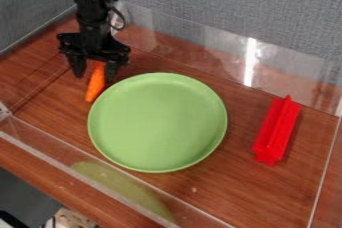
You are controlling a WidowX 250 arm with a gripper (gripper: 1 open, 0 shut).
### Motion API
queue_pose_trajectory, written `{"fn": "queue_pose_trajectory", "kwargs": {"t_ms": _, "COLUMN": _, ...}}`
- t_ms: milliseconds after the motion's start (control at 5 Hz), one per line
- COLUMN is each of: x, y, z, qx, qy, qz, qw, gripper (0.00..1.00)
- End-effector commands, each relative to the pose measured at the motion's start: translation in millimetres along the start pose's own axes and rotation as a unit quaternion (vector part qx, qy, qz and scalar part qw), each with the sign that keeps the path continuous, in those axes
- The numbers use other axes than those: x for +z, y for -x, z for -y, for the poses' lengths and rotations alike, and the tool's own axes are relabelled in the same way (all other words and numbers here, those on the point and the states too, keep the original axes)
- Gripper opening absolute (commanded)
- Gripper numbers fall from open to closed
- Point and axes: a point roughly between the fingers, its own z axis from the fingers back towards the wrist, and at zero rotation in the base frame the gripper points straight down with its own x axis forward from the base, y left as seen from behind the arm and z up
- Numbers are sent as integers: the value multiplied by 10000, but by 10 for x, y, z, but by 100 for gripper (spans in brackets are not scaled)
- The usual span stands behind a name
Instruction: Put the carrot on the left side
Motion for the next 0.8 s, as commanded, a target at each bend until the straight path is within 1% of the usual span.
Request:
{"fn": "queue_pose_trajectory", "kwargs": {"t_ms": 0, "x": 222, "y": -58, "z": 63, "qx": -34, "qy": -24, "qz": 277, "qw": 9996, "gripper": 100}}
{"fn": "queue_pose_trajectory", "kwargs": {"t_ms": 200, "x": 289, "y": -43, "z": 90, "qx": -19, "qy": -50, "qz": 329, "qw": 9994, "gripper": 100}}
{"fn": "queue_pose_trajectory", "kwargs": {"t_ms": 600, "x": 195, "y": -105, "z": 60, "qx": 24, "qy": -66, "qz": 282, "qw": 9996, "gripper": 100}}
